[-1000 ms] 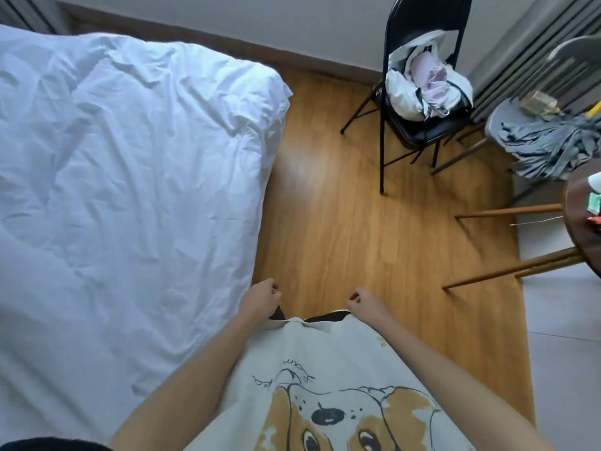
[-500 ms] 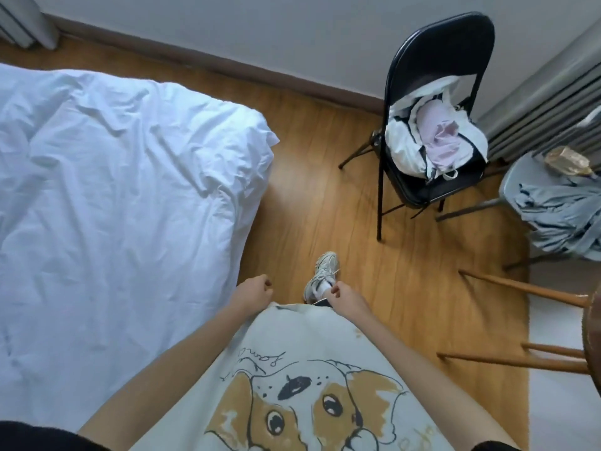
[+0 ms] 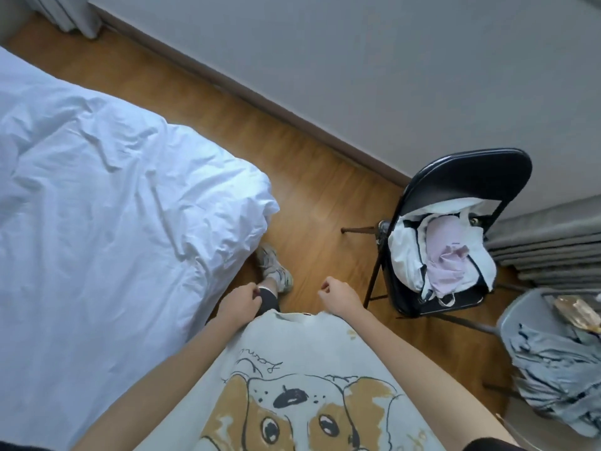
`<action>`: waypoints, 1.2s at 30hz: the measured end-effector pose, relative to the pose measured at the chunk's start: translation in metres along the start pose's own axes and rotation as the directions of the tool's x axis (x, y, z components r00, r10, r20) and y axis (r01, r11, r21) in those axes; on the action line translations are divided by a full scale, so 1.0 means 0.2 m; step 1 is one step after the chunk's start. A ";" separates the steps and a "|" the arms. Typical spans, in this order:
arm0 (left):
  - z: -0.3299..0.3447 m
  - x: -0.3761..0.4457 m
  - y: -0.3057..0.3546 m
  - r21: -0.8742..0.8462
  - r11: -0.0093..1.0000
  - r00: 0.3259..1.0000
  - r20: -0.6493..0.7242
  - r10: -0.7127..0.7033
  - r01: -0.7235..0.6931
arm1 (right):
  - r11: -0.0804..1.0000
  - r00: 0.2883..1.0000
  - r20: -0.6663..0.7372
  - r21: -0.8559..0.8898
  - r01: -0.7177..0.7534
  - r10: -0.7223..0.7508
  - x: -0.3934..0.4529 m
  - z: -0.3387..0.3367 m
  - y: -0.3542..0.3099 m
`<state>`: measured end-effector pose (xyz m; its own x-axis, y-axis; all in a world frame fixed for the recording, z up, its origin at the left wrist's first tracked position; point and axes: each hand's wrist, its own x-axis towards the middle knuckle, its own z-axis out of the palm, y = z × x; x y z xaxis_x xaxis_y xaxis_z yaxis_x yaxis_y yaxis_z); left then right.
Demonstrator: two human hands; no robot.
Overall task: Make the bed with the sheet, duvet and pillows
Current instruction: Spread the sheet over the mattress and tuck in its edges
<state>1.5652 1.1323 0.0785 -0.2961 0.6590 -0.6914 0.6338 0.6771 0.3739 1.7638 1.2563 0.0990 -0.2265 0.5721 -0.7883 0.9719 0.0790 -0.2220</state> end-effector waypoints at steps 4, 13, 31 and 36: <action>-0.25 0.38 0.06 -0.067 0.997 0.999 -0.021 -0.047 0.046 | 0.995 0.999 -0.015 -0.087 0.039 -0.041 0.29 -0.30 -0.24; -0.81 0.91 0.14 -0.218 0.973 0.990 -0.100 -0.103 0.079 | 0.887 0.982 0.039 -0.423 0.183 -0.184 0.77 -0.90 -0.86; -0.82 1.16 0.05 -0.838 0.106 0.468 0.189 -0.864 0.535 | -0.265 0.430 0.851 -0.508 0.820 -0.302 1.46 -0.85 -2.24; -0.87 1.36 0.28 -0.884 -0.178 0.313 0.333 -0.889 0.433 | -0.530 0.291 0.947 -0.316 0.787 -0.133 1.61 -0.85 -2.37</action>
<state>1.3959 1.4070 0.0187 -0.4186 -0.5049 -0.7549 -0.8726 0.4541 0.1801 1.2416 1.5418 0.0485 -0.2570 -0.6174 -0.7435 -0.6725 0.6668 -0.3212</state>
